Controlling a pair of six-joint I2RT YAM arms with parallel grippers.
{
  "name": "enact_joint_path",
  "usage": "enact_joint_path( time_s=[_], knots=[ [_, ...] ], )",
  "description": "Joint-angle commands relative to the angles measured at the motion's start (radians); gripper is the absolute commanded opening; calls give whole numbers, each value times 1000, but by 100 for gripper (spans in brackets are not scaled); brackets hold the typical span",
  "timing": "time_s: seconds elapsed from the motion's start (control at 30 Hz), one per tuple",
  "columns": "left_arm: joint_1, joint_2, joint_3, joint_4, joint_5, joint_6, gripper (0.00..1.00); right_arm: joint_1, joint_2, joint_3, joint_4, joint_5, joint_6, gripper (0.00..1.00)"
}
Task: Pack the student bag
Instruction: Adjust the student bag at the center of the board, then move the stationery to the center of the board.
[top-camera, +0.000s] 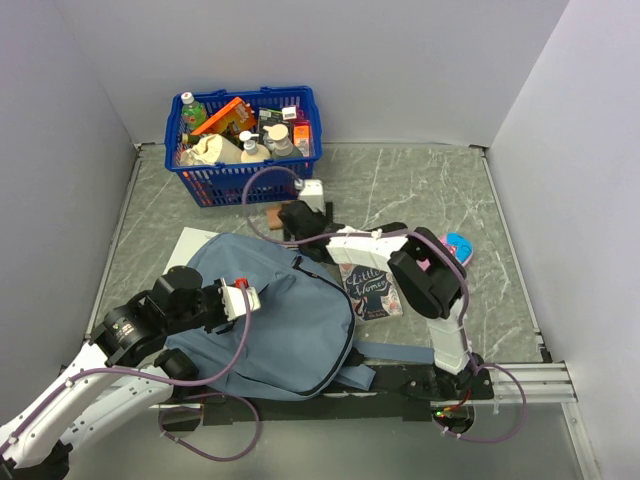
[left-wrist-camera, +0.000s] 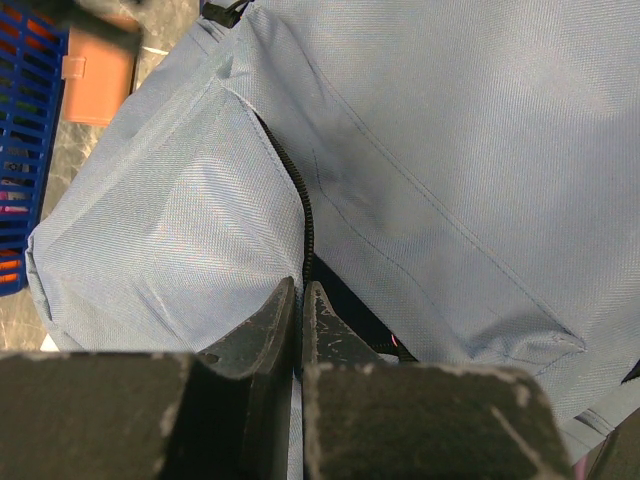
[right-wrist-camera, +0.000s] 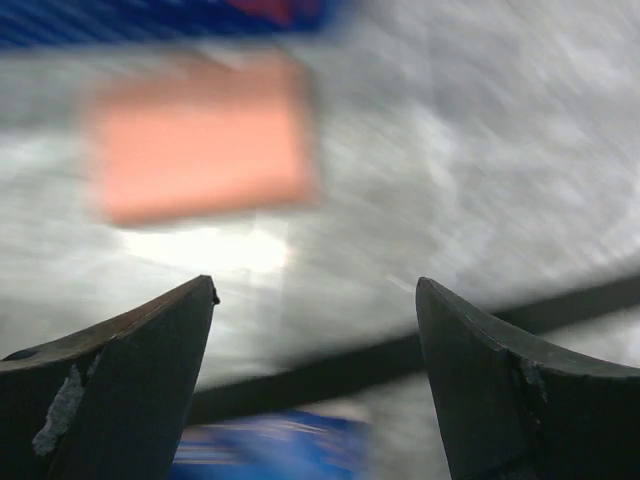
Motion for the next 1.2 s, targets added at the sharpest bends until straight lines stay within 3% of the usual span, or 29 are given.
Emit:
enact_joint_path(
  time_s=[0.0, 0.23, 0.33, 0.43, 0.5, 0.53, 0.6, 0.87, 0.93, 1.03, 1.17],
  knots=[
    [4, -16, 39, 9, 24, -6, 1, 11, 86, 268, 53, -52, -146, 90],
    [4, -19, 52, 3, 30, -3, 1, -9, 241, 466, -125, -120, -110, 88],
    [5, -16, 62, 5, 34, -3, 1, -7, 252, 481, -149, -130, -100, 75],
    [4, -14, 70, 6, 34, -4, 1, -10, 252, 492, -203, -97, -32, 51],
    [5, -13, 76, 5, 34, -3, 1, -10, 255, 493, -226, -74, 11, 46],
    [5, -13, 78, 3, 32, -4, 1, -9, 258, 502, -246, -64, 49, 49],
    [5, -14, 79, 3, 31, -3, 1, -10, 276, 540, -312, -49, 92, 99],
    [4, -10, 92, -7, 47, -6, 1, 0, 334, 666, -415, 77, 255, 100],
    [4, -13, 92, -6, 44, -4, 1, -7, 391, 740, -535, 78, 335, 100],
    [4, -14, 95, -12, 47, -7, 1, -7, 466, 904, -655, 86, 331, 100],
    [7, -17, 99, -12, 44, -4, 1, -6, 473, 920, -683, 77, 350, 100]
  ],
)
